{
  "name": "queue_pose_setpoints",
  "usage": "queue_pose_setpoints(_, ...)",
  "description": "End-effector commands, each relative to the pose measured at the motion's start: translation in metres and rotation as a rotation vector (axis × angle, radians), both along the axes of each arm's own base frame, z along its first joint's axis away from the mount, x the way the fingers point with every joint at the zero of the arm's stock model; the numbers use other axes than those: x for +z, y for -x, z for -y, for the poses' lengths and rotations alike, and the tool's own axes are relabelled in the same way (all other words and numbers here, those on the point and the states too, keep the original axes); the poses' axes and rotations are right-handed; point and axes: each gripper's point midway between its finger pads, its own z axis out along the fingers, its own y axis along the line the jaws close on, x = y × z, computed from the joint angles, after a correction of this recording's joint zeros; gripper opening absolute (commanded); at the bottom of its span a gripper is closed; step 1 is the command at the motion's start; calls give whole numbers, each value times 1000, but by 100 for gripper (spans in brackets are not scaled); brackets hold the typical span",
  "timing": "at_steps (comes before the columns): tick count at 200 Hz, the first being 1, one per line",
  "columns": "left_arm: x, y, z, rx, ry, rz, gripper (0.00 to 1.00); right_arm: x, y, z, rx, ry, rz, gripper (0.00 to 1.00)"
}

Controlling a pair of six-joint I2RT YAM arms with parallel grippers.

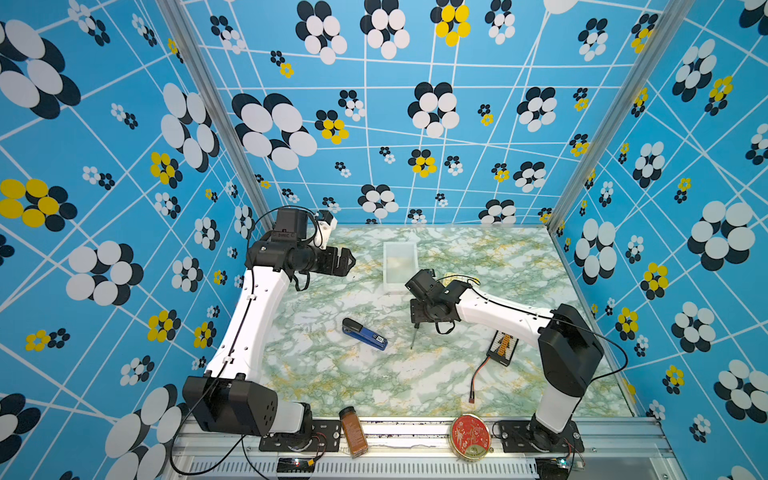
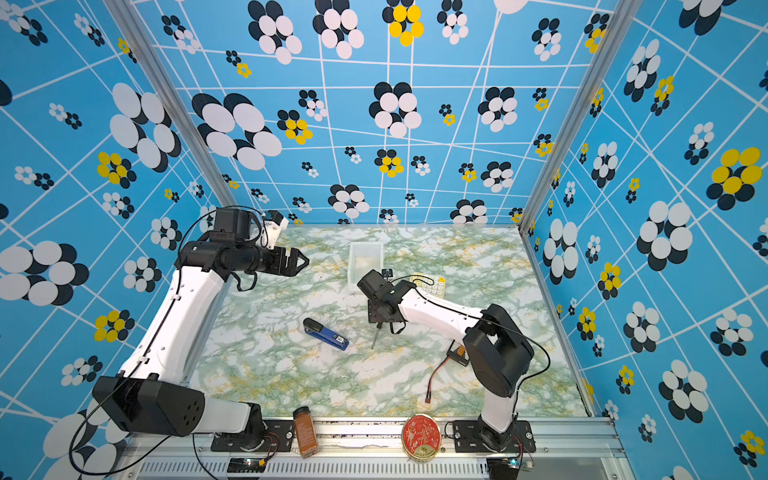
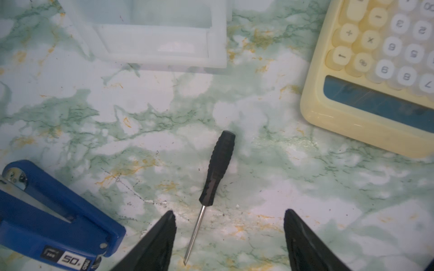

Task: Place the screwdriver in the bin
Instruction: 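Reach the right gripper over the black-handled screwdriver while the left arm rises, then lower the right gripper and close it on the screwdriver handle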

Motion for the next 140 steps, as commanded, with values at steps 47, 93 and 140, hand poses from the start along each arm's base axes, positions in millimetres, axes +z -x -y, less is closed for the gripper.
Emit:
queue_pose_setpoints(47,-1,-15,-2,-2,-33,25,99,1,-8,-7,-64,-7,-19,75)
queue_pose_setpoints(93,2,-9,-8,19,-63,14,99,-10,-11,-19,-12,16,-65,75)
queue_pose_setpoints(140,-3,3,-8,4,-77,20,99,-31,-13,-18,-27,37,-95,73)
